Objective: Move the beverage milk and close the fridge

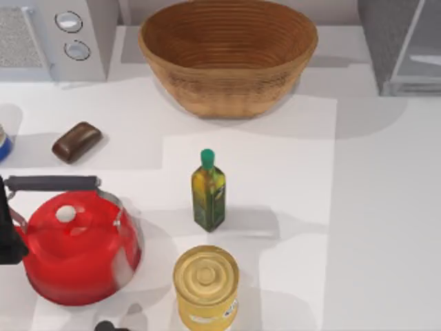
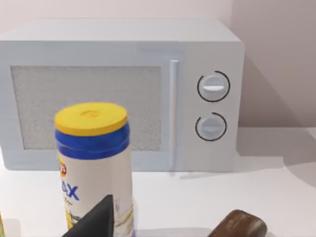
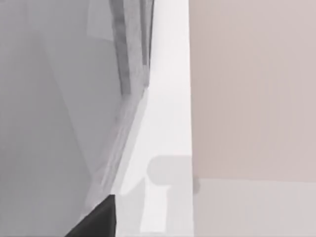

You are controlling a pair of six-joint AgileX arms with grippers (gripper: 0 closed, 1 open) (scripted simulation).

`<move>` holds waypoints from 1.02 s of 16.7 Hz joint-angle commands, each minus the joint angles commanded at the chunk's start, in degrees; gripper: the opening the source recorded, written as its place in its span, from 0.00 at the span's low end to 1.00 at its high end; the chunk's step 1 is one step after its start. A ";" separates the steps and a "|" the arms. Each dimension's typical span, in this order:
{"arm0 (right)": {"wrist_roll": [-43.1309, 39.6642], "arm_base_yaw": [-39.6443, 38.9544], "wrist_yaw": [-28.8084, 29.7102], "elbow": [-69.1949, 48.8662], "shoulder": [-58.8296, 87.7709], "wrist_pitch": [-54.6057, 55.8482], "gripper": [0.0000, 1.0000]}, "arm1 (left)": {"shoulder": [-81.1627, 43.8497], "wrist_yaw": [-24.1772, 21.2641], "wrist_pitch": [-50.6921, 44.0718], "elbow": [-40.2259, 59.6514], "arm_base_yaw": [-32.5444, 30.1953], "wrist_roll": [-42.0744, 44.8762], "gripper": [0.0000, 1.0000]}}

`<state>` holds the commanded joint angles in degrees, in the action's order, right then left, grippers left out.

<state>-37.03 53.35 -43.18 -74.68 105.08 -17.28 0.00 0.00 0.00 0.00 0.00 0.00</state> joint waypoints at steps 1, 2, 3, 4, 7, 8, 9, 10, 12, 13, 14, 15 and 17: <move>0.00 0.00 0.00 0.00 0.00 0.00 1.00 | 0.00 0.00 0.00 0.00 0.00 0.00 1.00; -0.13 0.63 -0.11 0.39 -0.34 0.15 1.00 | 0.00 0.00 0.00 0.00 0.00 0.00 1.00; -0.06 0.55 -0.04 0.43 -0.36 0.19 1.00 | 0.00 0.00 0.00 0.00 0.00 0.00 1.00; 0.48 -0.10 0.53 0.73 -0.52 0.47 1.00 | 0.00 0.00 0.00 0.00 0.00 0.00 1.00; 4.09 -5.40 4.89 2.61 -1.62 2.44 1.00 | 0.00 0.00 0.00 0.00 0.00 0.00 1.00; 5.64 -7.78 6.73 3.37 -2.15 3.34 1.00 | 0.00 0.00 0.00 0.00 0.00 0.00 1.00; 7.27 -10.20 8.65 4.15 -2.77 4.33 1.00 | 0.00 0.00 0.00 0.00 0.00 0.00 1.00; 8.96 -12.69 10.63 4.92 -3.43 5.39 1.00 | 0.00 0.00 0.00 0.00 0.00 0.00 1.00; 12.37 -17.99 14.61 6.38 -4.77 7.57 1.00 | 0.00 0.00 0.00 0.00 0.00 0.00 1.00; 14.14 -20.85 16.67 7.09 -5.45 8.70 1.00 | 0.00 0.00 0.00 0.00 0.00 0.00 1.00; 15.96 -23.88 18.82 7.83 -6.16 9.87 1.00 | 0.00 0.00 0.00 0.00 0.00 0.00 1.00; 17.83 -27.05 21.02 8.62 -6.94 11.07 1.00 | 0.00 0.00 0.00 0.00 0.00 0.00 1.00; 21.66 -33.54 25.60 10.35 -8.52 13.43 1.00 | 0.00 0.00 0.00 0.00 0.00 0.00 1.00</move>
<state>-15.37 19.81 -17.57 -64.33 96.56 -3.86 0.00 0.00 0.00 0.00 0.00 0.00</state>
